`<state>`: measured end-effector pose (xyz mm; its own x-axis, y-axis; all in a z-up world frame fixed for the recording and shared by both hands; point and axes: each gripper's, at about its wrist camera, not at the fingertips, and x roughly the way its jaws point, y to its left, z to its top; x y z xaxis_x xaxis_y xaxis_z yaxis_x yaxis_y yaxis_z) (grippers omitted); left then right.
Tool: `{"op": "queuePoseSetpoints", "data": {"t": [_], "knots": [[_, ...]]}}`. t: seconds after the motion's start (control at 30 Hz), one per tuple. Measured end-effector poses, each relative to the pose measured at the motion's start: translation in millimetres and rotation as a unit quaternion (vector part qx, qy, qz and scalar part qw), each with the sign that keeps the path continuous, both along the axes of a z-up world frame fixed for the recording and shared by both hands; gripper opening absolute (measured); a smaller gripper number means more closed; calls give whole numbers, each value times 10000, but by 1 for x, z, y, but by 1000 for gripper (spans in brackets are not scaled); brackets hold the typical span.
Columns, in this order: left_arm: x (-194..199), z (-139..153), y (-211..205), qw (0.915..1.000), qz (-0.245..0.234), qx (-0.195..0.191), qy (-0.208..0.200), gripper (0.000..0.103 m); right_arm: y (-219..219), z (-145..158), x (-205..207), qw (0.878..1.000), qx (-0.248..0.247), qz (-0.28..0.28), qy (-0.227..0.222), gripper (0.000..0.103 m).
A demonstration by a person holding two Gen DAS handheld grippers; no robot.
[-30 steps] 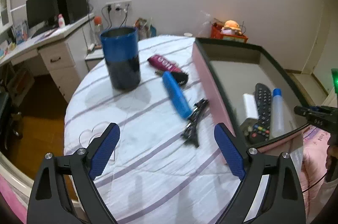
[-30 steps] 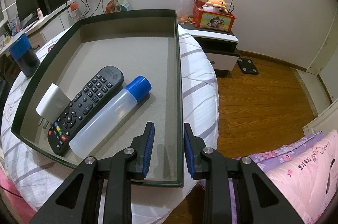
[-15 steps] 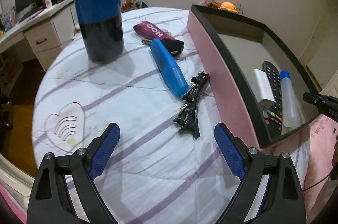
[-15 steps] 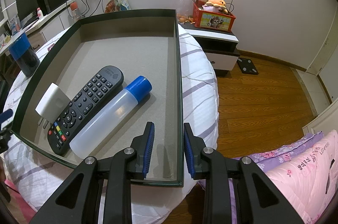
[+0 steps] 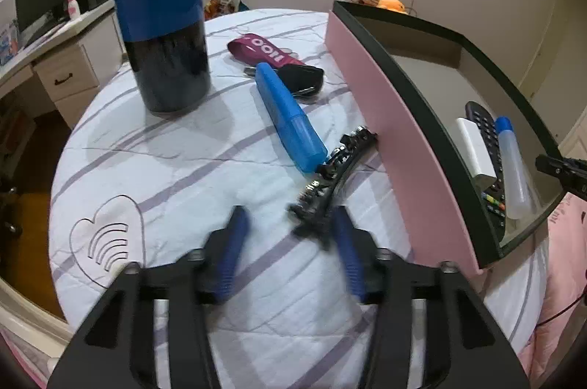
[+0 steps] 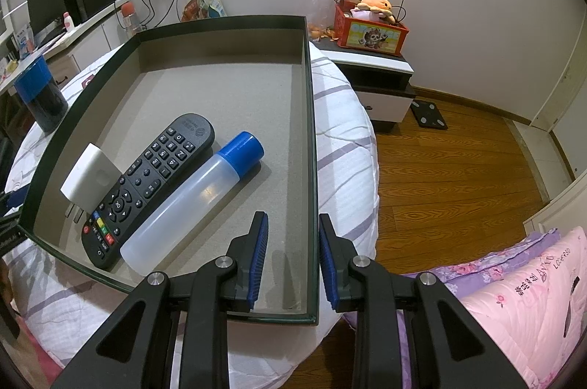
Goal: Organize rigid objects
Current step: 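Move the left tool to the black hair clip and grasp it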
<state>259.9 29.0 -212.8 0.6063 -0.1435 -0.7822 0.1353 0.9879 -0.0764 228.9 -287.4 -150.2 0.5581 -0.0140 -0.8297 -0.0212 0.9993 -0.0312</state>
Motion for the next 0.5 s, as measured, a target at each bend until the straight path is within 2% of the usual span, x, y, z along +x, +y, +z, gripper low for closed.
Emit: {"op": "queuePoseSetpoints", "data": {"t": [0.13, 0.5], "knots": [[-3, 0, 4, 10000, -60, -70, 16, 25, 0, 0, 0, 10000, -6, 3, 4, 28], [-25, 4, 12, 9996, -195, -121, 140, 22, 0, 0, 0, 10000, 2, -4, -3, 28]]}}
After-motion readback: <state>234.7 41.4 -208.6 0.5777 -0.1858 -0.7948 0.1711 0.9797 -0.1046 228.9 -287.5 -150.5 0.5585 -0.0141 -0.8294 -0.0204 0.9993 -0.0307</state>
